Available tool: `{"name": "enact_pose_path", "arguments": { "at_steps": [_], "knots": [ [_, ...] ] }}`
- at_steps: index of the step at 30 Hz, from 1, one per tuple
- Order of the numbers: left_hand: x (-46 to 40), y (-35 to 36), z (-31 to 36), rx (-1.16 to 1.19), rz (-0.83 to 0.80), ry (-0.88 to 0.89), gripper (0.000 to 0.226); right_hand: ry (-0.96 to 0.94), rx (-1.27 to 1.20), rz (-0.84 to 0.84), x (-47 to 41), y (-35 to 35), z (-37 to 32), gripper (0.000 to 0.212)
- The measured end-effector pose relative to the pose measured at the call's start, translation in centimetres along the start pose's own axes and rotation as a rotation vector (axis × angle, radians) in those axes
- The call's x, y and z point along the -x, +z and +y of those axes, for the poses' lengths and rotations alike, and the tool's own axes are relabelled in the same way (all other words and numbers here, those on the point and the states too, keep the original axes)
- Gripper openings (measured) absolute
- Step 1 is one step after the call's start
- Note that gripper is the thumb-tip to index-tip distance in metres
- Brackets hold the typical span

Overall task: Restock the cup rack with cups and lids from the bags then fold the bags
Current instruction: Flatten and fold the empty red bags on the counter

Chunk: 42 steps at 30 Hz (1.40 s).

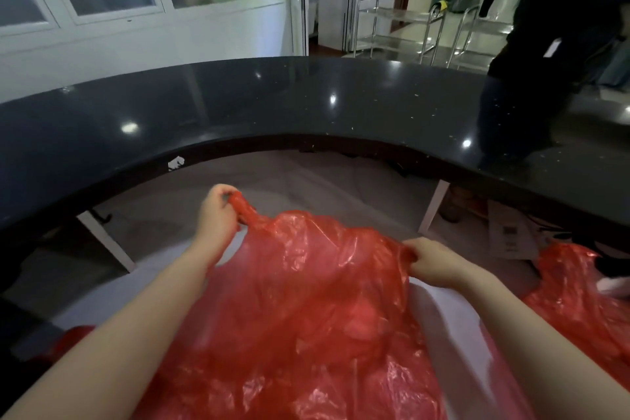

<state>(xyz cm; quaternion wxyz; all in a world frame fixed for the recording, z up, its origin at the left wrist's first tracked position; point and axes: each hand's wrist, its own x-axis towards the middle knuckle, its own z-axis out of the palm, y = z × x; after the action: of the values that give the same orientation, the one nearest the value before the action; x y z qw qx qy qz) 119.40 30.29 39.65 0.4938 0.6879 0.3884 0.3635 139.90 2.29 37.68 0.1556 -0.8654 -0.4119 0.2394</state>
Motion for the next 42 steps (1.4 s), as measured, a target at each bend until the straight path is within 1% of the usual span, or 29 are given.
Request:
{"name": "enact_pose_path", "arguments": {
  "at_steps": [2,5,6,9,12,14,16,18,20,21,24,25,28,31,33,35,37,40,41,42],
  "knots": [
    [-0.8,-1.4,-0.5,0.089,0.066,-0.058,0.031,0.041,0.083,0.045,0.6,-0.1,1.1,0.020],
    [-2.0,-3.9,-1.2,0.168,0.197,-0.109,0.033,0.115,0.209,0.069,1.9,-0.4,2.7,0.012],
    [-2.4,-4.7,-1.3,0.186,0.246,-0.123,0.034,0.148,0.264,0.059,2.4,-0.4,3.2,0.015],
    [-2.9,-6.3,-1.5,0.234,0.328,-0.169,0.033,0.208,0.335,0.049,4.0,-0.3,4.7,0.034],
    [-2.6,-6.6,-1.4,0.253,0.326,-0.185,0.031,0.202,0.323,0.083,5.2,-0.1,5.4,0.046],
    [-2.0,-6.4,-1.2,0.264,0.317,-0.186,0.029,0.213,0.257,0.120,5.9,0.0,5.6,0.050],
    [-1.5,-6.4,-1.1,0.281,0.288,-0.188,0.024,0.241,0.153,0.147,6.5,0.0,5.8,0.038],
    [-1.0,-6.4,-1.2,0.292,0.237,-0.181,0.018,0.256,-0.006,0.190,6.8,0.3,6.2,0.024],
    [-0.5,-6.4,-1.4,0.304,0.203,-0.173,0.015,0.253,-0.187,0.259,7.1,0.6,6.5,0.023],
    [-0.1,-6.5,-1.5,0.302,0.192,-0.174,0.017,0.249,-0.286,0.288,7.2,0.7,6.6,0.025],
    [0.5,-6.6,-1.8,0.286,0.165,-0.218,0.034,0.194,-0.523,0.347,7.7,1.0,6.8,0.029],
    [0.6,-6.7,-1.9,0.274,0.160,-0.243,0.035,0.165,-0.551,0.368,7.9,1.1,6.7,0.027],
    [0.9,-7.0,-2.2,0.288,0.168,-0.290,0.023,0.098,-0.590,0.395,8.3,1.0,6.7,0.023],
    [1.1,-7.1,-2.3,0.291,0.170,-0.318,0.029,0.108,-0.563,0.439,8.2,0.8,6.7,0.030],
    [1.1,-7.2,-2.5,0.286,0.166,-0.339,0.030,0.114,-0.525,0.496,7.9,0.8,6.8,0.023],
    [0.9,-7.2,-2.7,0.276,0.167,-0.358,0.029,0.121,-0.544,0.513,7.6,1.0,7.3,0.013],
    [0.7,-7.2,-3.0,0.274,0.169,-0.381,0.027,0.151,-0.603,0.485,7.4,1.1,7.6,0.013],
    [0.2,-7.2,-3.8,0.253,0.174,-0.398,0.027,0.204,-0.871,0.390,7.2,1.0,8.0,0.020],
    [0.1,-7.3,-4.2,0.242,0.177,-0.406,0.028,0.212,-0.923,0.365,7.1,0.9,8.0,0.020],
    [-0.1,-7.3,-4.5,0.233,0.178,-0.414,0.028,0.220,-0.915,0.359,6.9,0.9,8.0,0.018]
  ]
}}
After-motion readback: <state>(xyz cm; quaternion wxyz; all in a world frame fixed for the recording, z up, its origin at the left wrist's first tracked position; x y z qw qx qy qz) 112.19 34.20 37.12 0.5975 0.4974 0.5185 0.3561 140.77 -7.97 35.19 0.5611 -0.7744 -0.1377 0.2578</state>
